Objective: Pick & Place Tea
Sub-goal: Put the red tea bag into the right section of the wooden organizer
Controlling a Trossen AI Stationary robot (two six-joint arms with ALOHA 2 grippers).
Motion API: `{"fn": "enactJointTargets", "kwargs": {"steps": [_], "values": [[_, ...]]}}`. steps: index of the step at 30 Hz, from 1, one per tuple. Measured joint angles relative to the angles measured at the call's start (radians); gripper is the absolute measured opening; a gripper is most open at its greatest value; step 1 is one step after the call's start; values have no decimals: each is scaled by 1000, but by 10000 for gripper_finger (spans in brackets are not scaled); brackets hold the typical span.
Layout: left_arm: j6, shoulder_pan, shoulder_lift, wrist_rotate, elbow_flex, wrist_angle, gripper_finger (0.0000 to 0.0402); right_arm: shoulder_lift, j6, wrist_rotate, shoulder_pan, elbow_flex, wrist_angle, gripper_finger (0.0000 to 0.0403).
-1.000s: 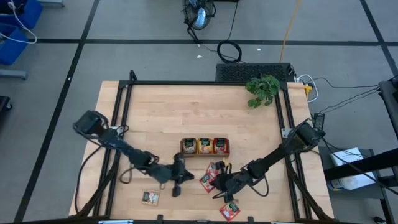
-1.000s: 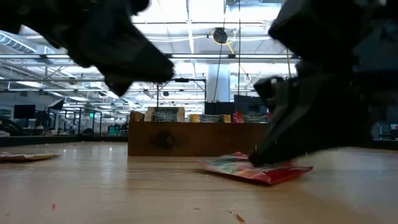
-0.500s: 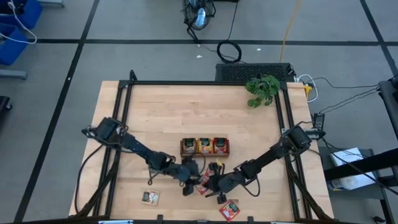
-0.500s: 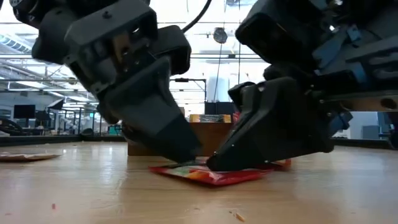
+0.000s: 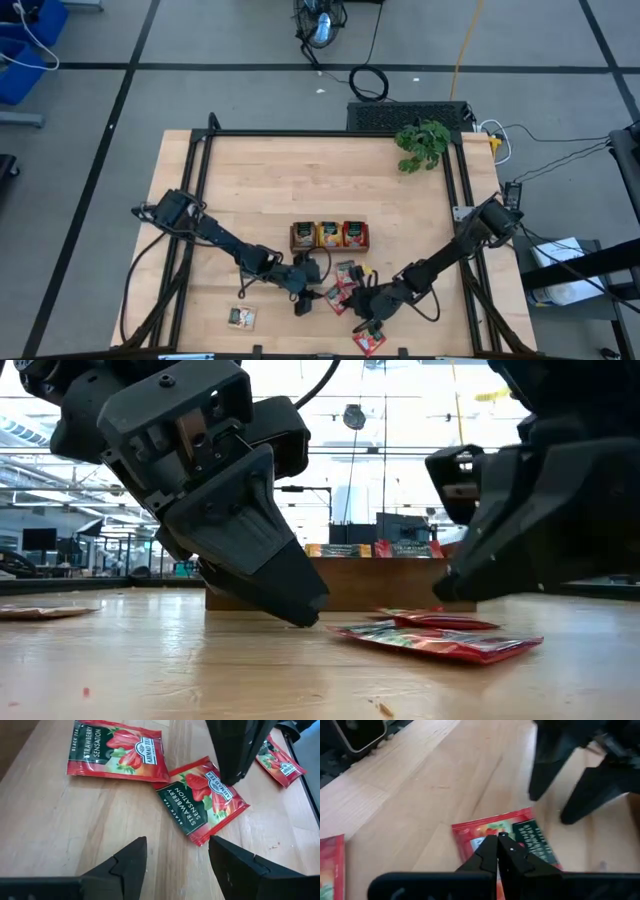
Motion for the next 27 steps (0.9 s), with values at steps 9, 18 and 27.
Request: {"fn": "enactJointTargets", "kwargs": {"steps": [9,18,27], "values": [[-28,-2,0,47,-1,9,216,-10,-25,94,8,1,-2,0],[-145,-10,0,101,-2,26,216,-71,99,51,48,2,-143,0],[-288,-2,0,132,-2,22,216,-34,174,25,57,3,-179,0]]}}
